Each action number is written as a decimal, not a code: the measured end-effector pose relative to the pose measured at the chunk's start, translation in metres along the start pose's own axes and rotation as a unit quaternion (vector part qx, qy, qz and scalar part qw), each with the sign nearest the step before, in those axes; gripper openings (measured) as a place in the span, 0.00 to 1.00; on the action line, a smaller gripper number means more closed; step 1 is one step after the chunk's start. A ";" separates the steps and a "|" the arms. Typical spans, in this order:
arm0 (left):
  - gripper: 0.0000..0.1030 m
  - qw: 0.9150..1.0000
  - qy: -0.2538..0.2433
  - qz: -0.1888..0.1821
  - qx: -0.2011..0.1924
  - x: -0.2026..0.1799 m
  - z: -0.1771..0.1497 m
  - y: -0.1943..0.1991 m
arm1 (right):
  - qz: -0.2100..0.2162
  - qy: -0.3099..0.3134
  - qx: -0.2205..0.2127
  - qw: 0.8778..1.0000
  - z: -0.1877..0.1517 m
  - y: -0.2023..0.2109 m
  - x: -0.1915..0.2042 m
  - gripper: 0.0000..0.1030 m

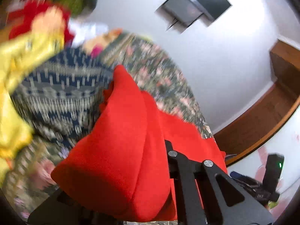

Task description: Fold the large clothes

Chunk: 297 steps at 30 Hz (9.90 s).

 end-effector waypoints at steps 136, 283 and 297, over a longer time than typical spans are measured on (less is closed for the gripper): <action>0.30 0.957 -0.150 -0.104 0.226 -0.126 -0.044 -0.074 | 0.193 -0.102 0.017 0.976 0.035 0.007 -0.060 0.29; 1.00 0.932 -0.277 0.115 -0.203 -0.121 -0.010 0.363 | 0.053 0.061 -0.342 0.936 -0.058 0.296 0.231 1.00; 1.00 0.935 -0.276 0.104 -0.196 -0.120 -0.011 0.360 | 0.046 0.057 -0.343 0.937 -0.057 0.294 0.233 1.00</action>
Point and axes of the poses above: each gripper's, at about its wrist camera, not at the fingertips, and y roughly against the way its jaws point, x to its left, z to its top, the point moved 6 cm from there along -y, roughly the way its jaws point, and after that the axes turned 1 degree about -z, right-handed, at the moved point
